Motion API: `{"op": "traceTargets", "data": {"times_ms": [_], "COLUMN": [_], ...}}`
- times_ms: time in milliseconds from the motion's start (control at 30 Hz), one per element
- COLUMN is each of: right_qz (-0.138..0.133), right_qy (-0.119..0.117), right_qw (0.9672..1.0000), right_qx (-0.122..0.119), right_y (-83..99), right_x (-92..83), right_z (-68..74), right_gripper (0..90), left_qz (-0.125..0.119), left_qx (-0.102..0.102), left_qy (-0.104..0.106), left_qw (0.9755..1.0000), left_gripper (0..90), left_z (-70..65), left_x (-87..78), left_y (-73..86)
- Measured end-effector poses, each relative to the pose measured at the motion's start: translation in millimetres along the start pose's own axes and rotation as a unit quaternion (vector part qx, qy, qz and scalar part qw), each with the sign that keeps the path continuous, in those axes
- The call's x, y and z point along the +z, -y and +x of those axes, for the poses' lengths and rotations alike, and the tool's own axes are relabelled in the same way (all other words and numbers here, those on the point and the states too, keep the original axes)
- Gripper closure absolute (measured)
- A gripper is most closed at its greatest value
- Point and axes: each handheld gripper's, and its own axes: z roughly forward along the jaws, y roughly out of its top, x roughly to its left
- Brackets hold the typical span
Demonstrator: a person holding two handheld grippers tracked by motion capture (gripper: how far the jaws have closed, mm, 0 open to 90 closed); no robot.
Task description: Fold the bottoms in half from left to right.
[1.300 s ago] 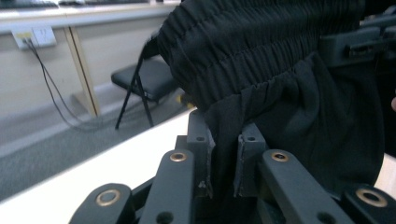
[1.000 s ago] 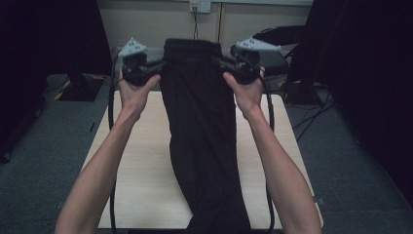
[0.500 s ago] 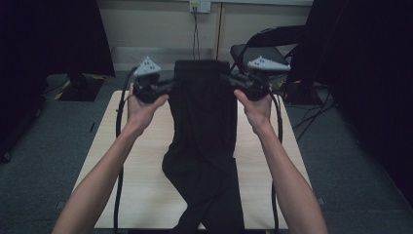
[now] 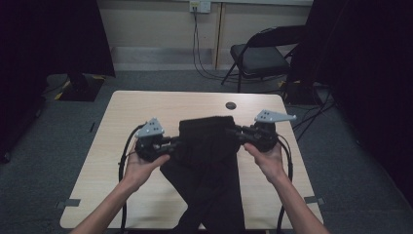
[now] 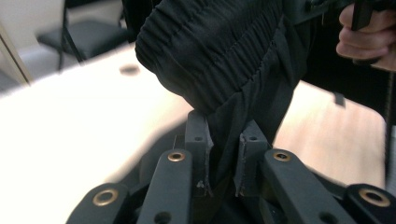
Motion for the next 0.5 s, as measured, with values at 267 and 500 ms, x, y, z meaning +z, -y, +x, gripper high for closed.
{"op": "traceTargets", "data": {"times_ms": [267, 500], "right_qz": [0.105, 0.161], "right_qy": [0.001, 0.013], "right_qw": [0.994, 0.9848], "right_qx": [0.032, 0.064], "right_y": [85.0, 125.7], "right_x": [28.2, 55.1], "right_z": [4.5, -14.8], "right_gripper": [73.0, 72.9], "left_qz": [0.136, 0.179], "left_qx": [-0.041, -0.059], "left_qy": [0.003, -0.002], "left_qw": [0.9899, 0.9821], "left_gripper": [78.3, 77.6], "left_z": [-3.6, 1.4], "left_x": [39.6, 60.2], "left_y": [79.6, 97.0]}}
